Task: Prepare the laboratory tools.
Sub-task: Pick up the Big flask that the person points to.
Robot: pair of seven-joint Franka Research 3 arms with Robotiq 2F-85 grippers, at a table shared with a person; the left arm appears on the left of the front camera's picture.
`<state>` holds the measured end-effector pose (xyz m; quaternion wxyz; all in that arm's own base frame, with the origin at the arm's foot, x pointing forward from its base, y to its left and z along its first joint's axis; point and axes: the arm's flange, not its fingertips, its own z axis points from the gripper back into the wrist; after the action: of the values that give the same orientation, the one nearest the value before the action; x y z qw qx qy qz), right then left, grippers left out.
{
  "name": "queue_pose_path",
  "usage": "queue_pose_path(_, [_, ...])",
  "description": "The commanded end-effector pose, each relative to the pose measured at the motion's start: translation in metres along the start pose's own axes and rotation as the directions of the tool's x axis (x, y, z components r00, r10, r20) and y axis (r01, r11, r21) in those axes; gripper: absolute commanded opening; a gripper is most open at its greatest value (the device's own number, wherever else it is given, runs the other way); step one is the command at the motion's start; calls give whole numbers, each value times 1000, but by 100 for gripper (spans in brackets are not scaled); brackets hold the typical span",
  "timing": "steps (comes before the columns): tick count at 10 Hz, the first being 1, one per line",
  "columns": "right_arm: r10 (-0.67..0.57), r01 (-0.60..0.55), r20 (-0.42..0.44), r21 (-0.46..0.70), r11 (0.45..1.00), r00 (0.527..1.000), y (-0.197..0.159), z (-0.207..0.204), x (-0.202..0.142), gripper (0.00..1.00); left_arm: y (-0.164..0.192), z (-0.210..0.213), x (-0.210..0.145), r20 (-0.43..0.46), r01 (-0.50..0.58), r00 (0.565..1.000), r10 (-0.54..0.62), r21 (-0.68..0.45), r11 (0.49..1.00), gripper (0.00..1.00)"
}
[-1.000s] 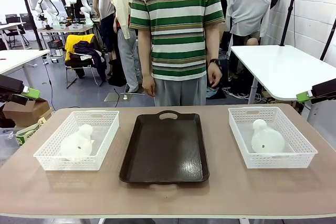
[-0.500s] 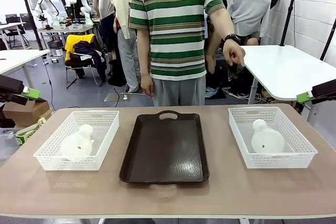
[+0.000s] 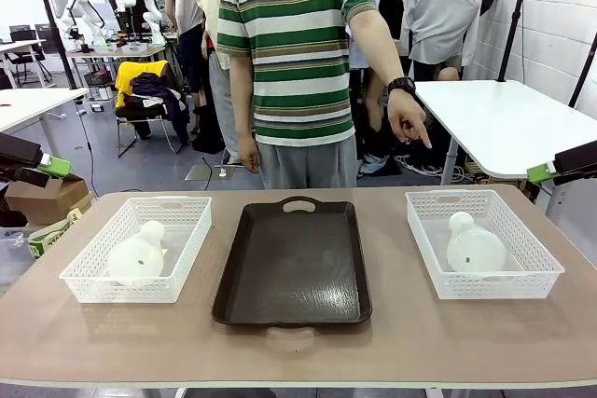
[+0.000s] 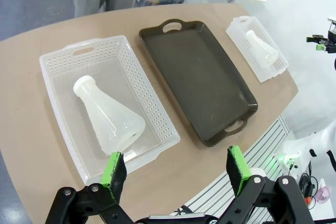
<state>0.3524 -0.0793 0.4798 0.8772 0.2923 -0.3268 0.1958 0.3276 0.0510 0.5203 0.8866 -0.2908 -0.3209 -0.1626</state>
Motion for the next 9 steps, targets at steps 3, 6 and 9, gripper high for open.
queue_pose_path(3, [14, -14, 17, 23, 1000, 1000, -3, -3, 1, 100, 2, 1, 0, 2, 17, 1000, -17, -13, 1000, 100])
queue_pose_path(6, [14, -14, 17, 23, 1000, 1000, -3, -3, 1, 100, 2, 1, 0, 2, 17, 1000, -17, -13, 1000, 100])
queue_pose_path(9, [14, -14, 17, 23, 1000, 1000, -3, -3, 1, 100, 2, 1, 0, 2, 17, 1000, -17, -13, 1000, 100])
